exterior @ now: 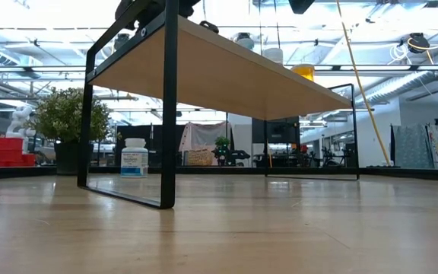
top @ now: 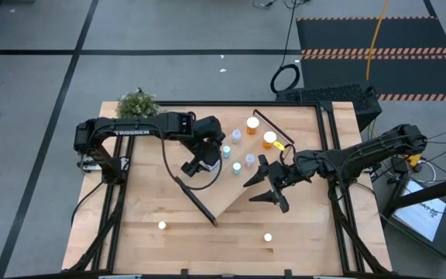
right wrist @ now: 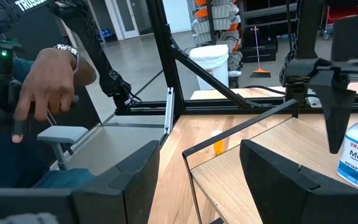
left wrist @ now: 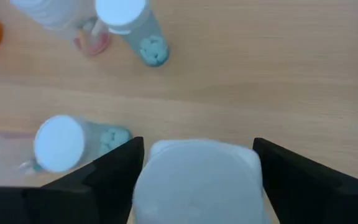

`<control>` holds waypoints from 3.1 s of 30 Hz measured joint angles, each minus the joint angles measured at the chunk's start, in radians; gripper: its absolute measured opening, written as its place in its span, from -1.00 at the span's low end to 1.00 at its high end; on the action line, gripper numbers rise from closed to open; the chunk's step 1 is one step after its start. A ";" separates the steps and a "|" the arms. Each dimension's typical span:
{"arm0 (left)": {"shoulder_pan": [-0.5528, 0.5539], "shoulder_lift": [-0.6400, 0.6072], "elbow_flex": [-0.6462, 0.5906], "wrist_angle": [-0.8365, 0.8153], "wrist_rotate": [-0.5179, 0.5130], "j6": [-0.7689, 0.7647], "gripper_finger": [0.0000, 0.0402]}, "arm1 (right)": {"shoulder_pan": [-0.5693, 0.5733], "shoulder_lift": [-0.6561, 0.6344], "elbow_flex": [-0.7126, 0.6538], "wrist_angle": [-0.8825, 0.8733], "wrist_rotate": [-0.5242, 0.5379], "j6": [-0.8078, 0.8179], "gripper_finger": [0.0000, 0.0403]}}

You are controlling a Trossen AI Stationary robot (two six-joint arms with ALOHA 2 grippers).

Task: Pick and place medicine bottles onto shelf by color
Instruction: Put the bottom white pill bottle on the shelf, then put the white pill bottle on the shelf aligned with the other white pill bottle

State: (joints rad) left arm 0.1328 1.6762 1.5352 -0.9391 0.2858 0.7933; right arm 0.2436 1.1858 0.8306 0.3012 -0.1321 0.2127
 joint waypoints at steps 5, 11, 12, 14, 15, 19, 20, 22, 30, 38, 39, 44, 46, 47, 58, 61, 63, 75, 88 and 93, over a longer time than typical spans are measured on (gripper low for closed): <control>-0.023 -0.008 0.000 0.006 -0.018 0.010 0.52 | 0.000 0.000 0.000 0.000 0.000 0.000 0.08; -0.053 -0.046 0.003 0.019 -0.056 -0.009 0.47 | 0.000 0.000 0.000 -0.001 0.000 0.000 0.08; -0.059 -0.053 0.002 0.018 -0.065 -0.019 0.46 | 0.000 0.000 0.000 -0.001 0.000 0.000 0.08; -0.072 -0.068 0.003 0.041 -0.088 -0.029 0.45 | 0.000 0.000 0.000 0.000 0.000 0.000 0.08; -0.076 -0.082 0.003 0.044 -0.103 -0.032 0.45 | 0.000 0.000 0.000 0.000 0.000 0.000 0.08; -0.103 -0.132 0.004 0.084 -0.156 -0.049 0.44 | 0.000 0.000 0.000 0.001 0.000 0.000 0.08; -0.111 -0.148 0.003 0.079 -0.173 -0.051 0.44 | 0.000 0.000 0.000 0.002 0.000 0.001 0.08; -0.130 -0.181 0.003 0.099 -0.216 -0.067 0.44 | 0.000 0.000 0.000 0.007 0.000 0.002 0.08; -0.196 -0.338 0.004 0.099 -0.447 -0.331 0.38 | 0.000 0.000 -0.001 0.010 0.017 0.011 0.08; -0.171 -0.475 -0.012 -0.064 -0.525 -0.594 0.13 | 0.000 0.000 0.000 0.017 0.111 0.025 0.08; -0.160 -0.489 -0.028 -0.073 -0.527 -0.623 0.09 | 0.000 0.000 0.000 0.020 0.112 0.034 0.08; -0.079 -0.555 -0.160 -0.080 -0.541 -0.634 -0.06 | 0.001 0.000 0.000 0.024 0.150 0.064 0.08; -0.037 -0.575 -0.231 -0.056 -0.533 -0.598 -0.09 | 0.001 0.000 0.000 0.020 0.173 0.075 0.08; -0.010 -0.583 -0.266 -0.049 -0.514 -0.582 -0.09 | 0.002 0.000 0.000 0.020 0.184 0.081 0.08; 0.251 -0.582 -0.563 0.136 -0.340 -0.338 0.20 | 0.007 0.000 0.000 0.006 0.189 0.028 0.08; 0.305 -0.582 -0.627 0.251 -0.314 -0.259 0.33 | 0.007 0.000 0.000 -0.005 0.189 -0.014 0.08; 0.329 -0.582 -0.665 0.312 -0.312 -0.242 0.42 | 0.007 0.000 0.000 -0.009 0.187 -0.040 0.08; 0.386 -0.520 -0.755 0.391 -0.224 -0.240 0.53 | -0.015 0.000 0.000 -0.023 0.184 -0.146 0.08; 0.427 -0.305 -0.746 0.481 -0.271 -0.204 0.42 | -0.068 0.000 0.000 -0.023 0.183 -0.148 0.08; 0.431 -0.287 -0.746 0.506 -0.287 -0.204 0.33 | -0.068 0.000 0.000 -0.023 0.183 -0.148 0.08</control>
State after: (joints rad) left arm 0.5636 1.3889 0.7891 -0.4331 -0.0007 0.5893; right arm 0.1757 1.1858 0.8303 0.2787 0.0513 0.0646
